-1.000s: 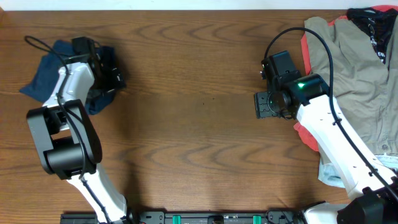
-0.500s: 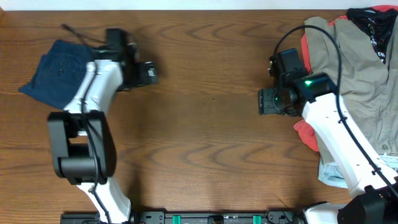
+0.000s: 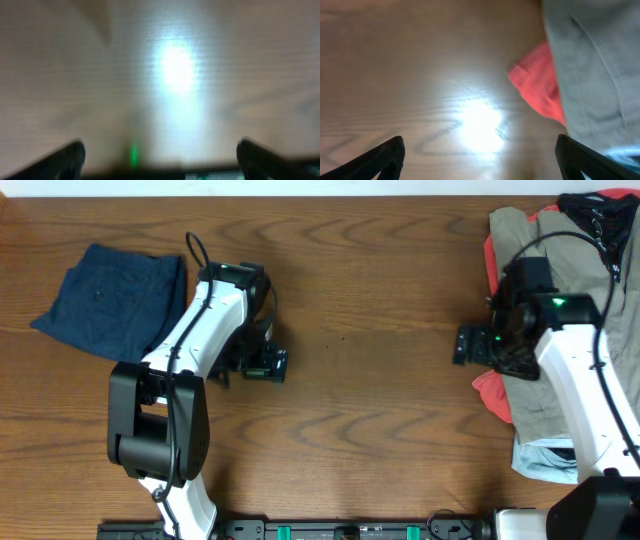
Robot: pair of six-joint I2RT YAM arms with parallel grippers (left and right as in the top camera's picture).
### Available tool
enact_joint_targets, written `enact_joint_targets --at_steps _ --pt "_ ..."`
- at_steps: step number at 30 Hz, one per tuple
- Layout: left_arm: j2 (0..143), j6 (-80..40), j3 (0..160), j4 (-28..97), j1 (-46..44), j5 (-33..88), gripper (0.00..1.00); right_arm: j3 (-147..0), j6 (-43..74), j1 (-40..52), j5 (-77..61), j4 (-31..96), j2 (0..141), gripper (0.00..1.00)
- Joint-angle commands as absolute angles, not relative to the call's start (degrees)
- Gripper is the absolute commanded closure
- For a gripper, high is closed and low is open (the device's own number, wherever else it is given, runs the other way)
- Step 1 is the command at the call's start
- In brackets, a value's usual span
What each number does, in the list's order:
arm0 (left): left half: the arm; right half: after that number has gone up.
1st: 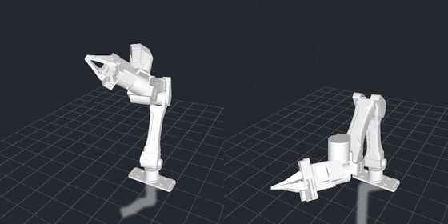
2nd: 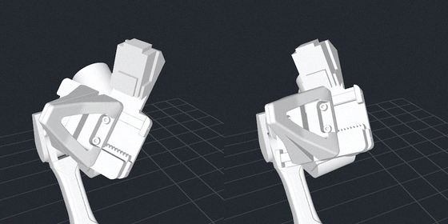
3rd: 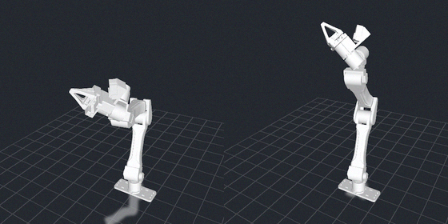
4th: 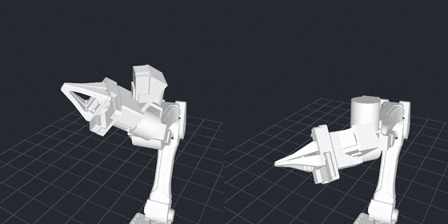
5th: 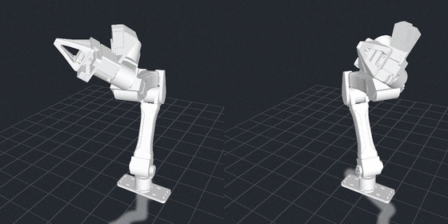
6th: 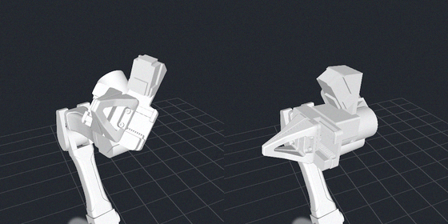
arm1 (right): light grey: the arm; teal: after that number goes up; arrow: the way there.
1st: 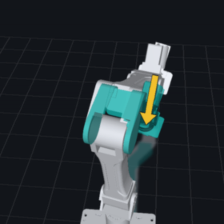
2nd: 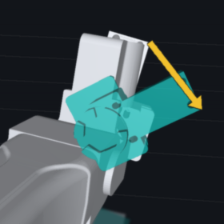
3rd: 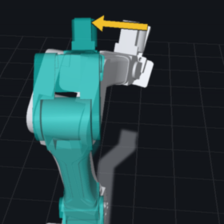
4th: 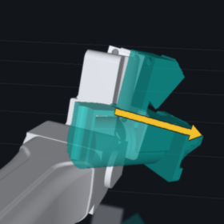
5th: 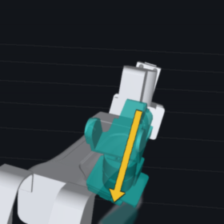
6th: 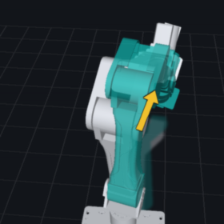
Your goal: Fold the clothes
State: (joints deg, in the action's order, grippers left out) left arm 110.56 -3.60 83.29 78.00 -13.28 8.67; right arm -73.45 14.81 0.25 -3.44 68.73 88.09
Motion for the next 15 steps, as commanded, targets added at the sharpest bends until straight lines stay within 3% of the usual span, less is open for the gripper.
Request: enact_joint_targets --at_steps 1,8,15 --pt "108.0 -5.0 82.8 80.6 -12.9 7.9 0.02 -74.1 12.6 -2.9 -4.3 71.6 87.1 0.04" --pt "90.7 -7.8 73.6 74.6 -12.9 7.9 0.02 -69.7 8.1 -4.0 -7.6 71.9 81.6 0.05" --pt "61.7 -8.3 61.8 63.0 -13.0 3.7 0.02 -56.2 9.4 -4.0 -7.8 60.0 63.1 0.01"
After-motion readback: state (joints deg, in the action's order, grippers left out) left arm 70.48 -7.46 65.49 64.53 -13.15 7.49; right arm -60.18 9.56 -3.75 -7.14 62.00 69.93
